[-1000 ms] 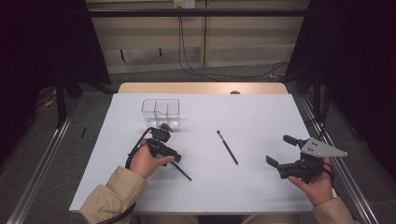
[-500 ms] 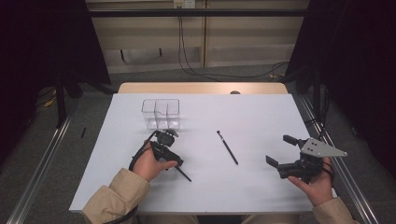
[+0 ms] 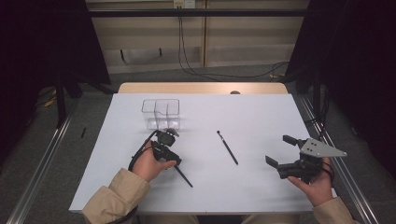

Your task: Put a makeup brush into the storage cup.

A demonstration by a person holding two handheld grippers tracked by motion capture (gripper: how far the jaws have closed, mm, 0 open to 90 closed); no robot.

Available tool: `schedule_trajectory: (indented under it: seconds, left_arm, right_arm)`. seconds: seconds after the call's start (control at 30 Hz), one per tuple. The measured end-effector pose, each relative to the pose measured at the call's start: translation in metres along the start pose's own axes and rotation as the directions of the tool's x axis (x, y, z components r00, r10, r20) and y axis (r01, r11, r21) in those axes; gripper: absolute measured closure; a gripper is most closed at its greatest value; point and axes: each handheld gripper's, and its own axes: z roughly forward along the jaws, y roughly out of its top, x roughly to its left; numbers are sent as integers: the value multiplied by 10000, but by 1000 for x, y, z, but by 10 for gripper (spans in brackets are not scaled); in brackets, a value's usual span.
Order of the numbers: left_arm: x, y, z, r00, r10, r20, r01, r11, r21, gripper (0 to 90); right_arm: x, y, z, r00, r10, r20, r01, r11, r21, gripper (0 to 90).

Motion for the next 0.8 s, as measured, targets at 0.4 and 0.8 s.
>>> schedule_trajectory:
  seconds: [0.4, 0.8]
  left_arm:
    - [5, -7, -7, 9989, -428, 181, 431, 9989, -179, 174]
    - [-7, -11, -3, 9995, -252, -190, 256, 9994, 215, 199]
  right_arm:
    - [0, 0, 0, 10000, 22, 5, -22, 10000, 15, 10]
    - [1, 1, 1, 10000, -70, -57, 70, 10000, 0, 11]
